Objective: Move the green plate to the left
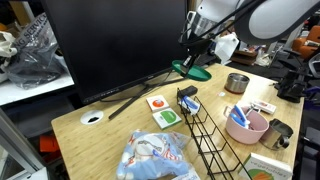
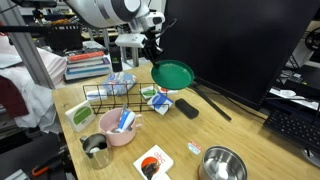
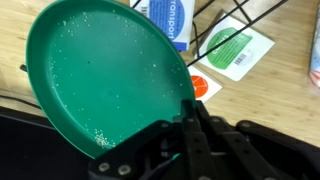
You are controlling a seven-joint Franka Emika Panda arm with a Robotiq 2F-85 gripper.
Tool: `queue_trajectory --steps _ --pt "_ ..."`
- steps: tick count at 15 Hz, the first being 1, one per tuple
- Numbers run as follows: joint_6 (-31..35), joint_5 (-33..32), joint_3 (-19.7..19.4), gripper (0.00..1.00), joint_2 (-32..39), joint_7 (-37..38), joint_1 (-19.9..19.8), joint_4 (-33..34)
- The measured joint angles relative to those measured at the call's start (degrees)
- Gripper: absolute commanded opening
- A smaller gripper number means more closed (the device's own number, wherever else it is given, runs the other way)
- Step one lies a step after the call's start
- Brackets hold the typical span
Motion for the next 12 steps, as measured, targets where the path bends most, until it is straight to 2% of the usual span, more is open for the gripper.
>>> queue_trajectory --steps 2,8,9,12 --pt "-0.1 0.1 1.9 0.05 0.0 -4.2 0.1 0.0" --pt "-0.1 0.2 2.2 0.05 0.3 -4.1 -0.2 0.0" --pt "-0.1 0.2 2.2 0.01 0.3 -4.1 -0.2 0.0" --pt "0.4 0.2 2.6 0.01 0.4 -4.3 -0.1 0.2"
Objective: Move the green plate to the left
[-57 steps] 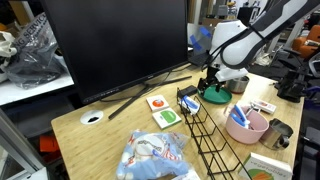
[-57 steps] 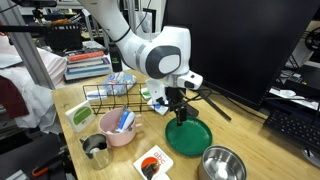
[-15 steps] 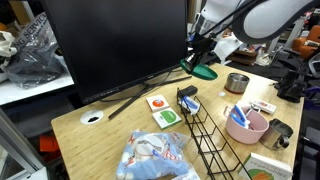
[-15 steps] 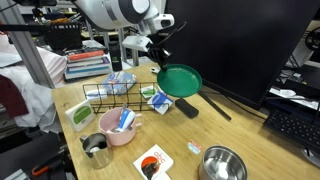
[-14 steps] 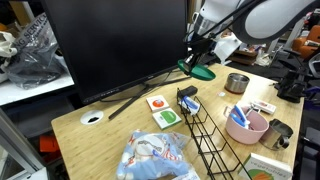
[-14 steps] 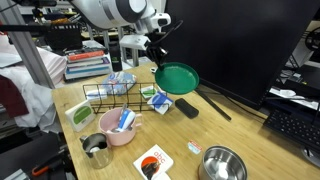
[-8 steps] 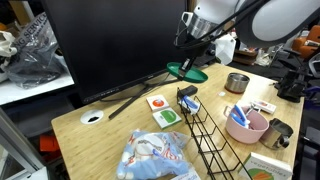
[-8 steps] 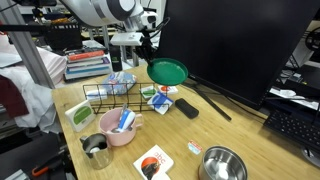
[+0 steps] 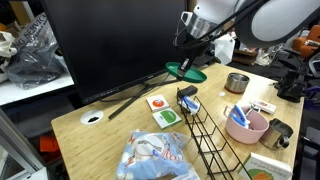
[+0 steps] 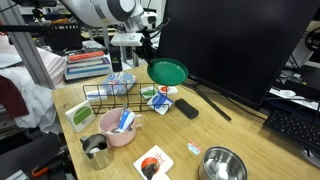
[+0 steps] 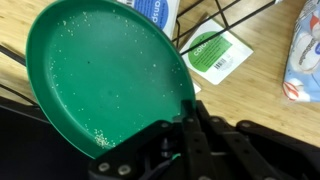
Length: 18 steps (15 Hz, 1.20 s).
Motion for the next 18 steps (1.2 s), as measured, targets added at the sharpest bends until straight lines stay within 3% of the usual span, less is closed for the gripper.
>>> queue_trajectory --steps 7,18 --pt "4.8 -0.7 5.3 0.01 4.0 -8.8 2.8 5.4" --pt "9.2 -3.3 6.4 0.01 25.8 -17.8 7.0 23.0"
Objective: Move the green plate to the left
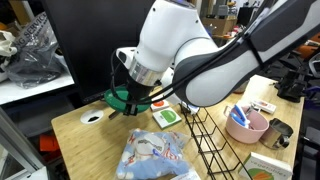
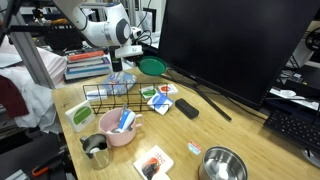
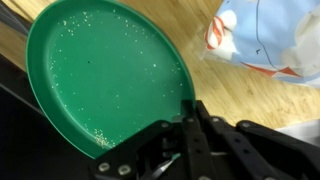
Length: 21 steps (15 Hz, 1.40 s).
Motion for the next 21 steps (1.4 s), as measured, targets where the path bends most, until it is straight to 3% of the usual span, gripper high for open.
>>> queue_trajectory --steps 8,9,10,12,15,18,19,21 --pt "-0.1 4.8 3.0 0.01 5.8 -4.2 -1.8 3.2" --pt "-0.2 5.2 3.3 0.08 6.6 -4.8 -2.1 3.1" --pt "-0.2 5.5 3.6 0.31 7.3 -5.1 -2.4 3.2" --pt "-0.2 5.6 3.7 0.35 8.0 -5.3 -2.6 3.2" --pt "-0.2 6.9 4.1 0.55 8.0 -5.3 -3.2 3.2" --pt "-0.8 10.2 7.7 0.75 6.8 -6.2 -5.7 3.1" --pt "-0.8 11.4 9.4 0.58 5.9 -6.8 -6.9 2.9" --pt "-0.9 13.5 12.4 0.72 3.5 -7.8 -9.0 2.2"
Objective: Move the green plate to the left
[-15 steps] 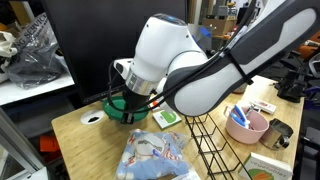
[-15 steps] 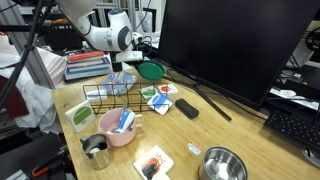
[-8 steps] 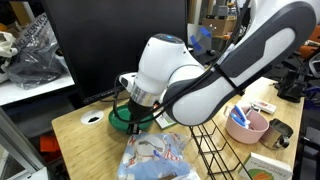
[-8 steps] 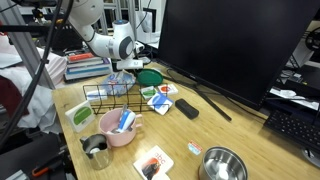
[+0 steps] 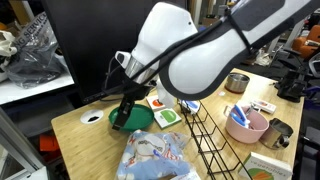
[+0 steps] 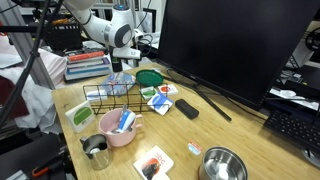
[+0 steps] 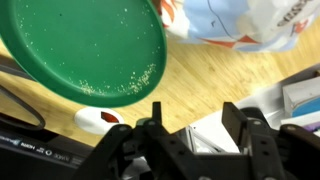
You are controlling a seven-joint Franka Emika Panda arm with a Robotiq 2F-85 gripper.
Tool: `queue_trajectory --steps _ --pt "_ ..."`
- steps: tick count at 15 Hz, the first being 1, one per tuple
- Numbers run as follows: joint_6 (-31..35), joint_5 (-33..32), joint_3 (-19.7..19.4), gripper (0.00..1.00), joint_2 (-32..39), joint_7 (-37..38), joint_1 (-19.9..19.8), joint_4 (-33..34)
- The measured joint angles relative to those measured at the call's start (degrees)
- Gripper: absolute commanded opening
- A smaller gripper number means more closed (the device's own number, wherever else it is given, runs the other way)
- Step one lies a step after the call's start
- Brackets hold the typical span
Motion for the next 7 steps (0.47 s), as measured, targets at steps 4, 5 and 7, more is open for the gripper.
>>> queue_trajectory --steps 4,5,7 --pt "-0.1 0.5 0.7 0.75 -0.9 -0.2 -0.9 -1.9" --pt "-0.1 0.5 0.7 0.75 -0.9 -0.2 -0.9 -1.9" --pt "0.0 0.5 0.7 0.75 -0.9 -0.2 -0.9 -1.9"
